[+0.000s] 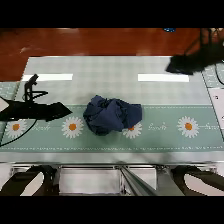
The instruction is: Fold the shirts.
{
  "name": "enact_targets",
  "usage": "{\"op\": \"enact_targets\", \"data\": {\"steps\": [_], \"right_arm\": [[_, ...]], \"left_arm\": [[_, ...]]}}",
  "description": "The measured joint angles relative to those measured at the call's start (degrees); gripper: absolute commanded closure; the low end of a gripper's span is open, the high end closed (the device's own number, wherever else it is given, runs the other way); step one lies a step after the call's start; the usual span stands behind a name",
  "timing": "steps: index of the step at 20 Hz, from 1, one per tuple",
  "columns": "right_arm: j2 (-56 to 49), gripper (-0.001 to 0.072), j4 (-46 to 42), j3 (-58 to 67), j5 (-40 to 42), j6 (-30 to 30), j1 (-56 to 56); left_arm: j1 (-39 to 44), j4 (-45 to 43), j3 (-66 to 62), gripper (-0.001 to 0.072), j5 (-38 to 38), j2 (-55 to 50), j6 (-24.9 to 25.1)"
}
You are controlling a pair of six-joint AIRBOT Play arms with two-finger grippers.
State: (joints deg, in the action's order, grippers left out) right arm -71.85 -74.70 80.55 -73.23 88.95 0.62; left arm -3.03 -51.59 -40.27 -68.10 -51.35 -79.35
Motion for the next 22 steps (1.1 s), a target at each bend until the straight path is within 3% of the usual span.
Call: {"op": "enact_targets", "data": {"steps": [4, 10, 22], "right_arm": [[9.7, 0.0308, 2.2, -19.4, 2.7, -2.8, 9.8], [18.5, 0.0308, 8.6, -40.1, 7.6, -6.4, 14.1], [20.3, 0.0312, 17.6, -46.8, 11.6, -8.2, 14.8]], "left_arm": [[-0.3, 3.9, 0.9, 0.0203, -1.0, -10.0, 2.4], [-0.2, 13.3, 1.3, 0.0203, 2.9, -23.0, 6.1], [8.8, 24.3, -2.8, 0.0203, 14.2, -33.7, 13.5]]}}
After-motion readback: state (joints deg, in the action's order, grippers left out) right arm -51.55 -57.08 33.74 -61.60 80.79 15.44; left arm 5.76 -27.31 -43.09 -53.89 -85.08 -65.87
